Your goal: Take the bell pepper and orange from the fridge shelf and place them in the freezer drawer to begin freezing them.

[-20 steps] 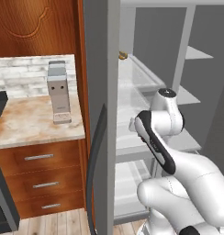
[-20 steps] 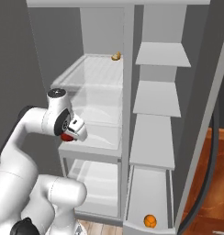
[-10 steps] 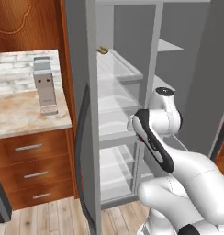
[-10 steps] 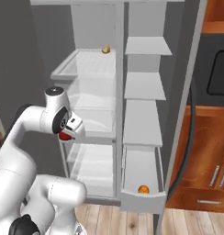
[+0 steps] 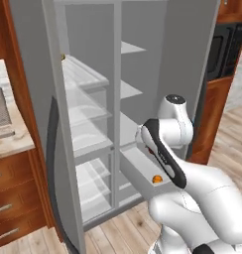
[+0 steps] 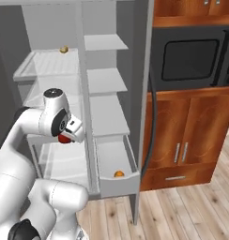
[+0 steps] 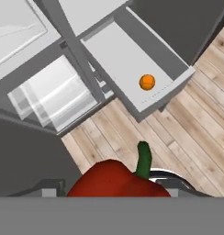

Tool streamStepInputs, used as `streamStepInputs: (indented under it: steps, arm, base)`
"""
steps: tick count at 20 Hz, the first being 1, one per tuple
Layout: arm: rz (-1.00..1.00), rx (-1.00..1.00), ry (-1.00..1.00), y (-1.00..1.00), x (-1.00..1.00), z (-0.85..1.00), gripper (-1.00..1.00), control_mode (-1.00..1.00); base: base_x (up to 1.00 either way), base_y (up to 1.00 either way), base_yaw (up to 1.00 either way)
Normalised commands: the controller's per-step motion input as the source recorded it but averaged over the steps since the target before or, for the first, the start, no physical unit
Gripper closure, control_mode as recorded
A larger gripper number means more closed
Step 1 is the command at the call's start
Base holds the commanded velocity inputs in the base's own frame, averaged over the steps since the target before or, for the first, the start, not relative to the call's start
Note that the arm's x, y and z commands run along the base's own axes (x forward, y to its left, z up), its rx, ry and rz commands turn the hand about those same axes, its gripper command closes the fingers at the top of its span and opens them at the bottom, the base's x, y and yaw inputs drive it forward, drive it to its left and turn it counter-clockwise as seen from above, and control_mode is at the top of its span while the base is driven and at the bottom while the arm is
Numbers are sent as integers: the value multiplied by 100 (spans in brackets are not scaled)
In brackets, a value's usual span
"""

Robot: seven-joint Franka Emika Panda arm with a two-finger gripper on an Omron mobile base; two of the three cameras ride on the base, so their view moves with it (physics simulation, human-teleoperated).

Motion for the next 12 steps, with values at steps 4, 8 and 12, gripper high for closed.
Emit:
streamStepInputs:
  steps: [4, 8, 12]
  arm:
    - [0, 0, 0, 0, 0, 0, 100, 100]
    - [0, 0, 0, 0, 0, 0, 100, 100]
    - [0, 0, 0, 0, 0, 0, 100, 100]
  base:
    - [1, -34, -35]
    - [11, -13, -16]
    - [43, 0, -2]
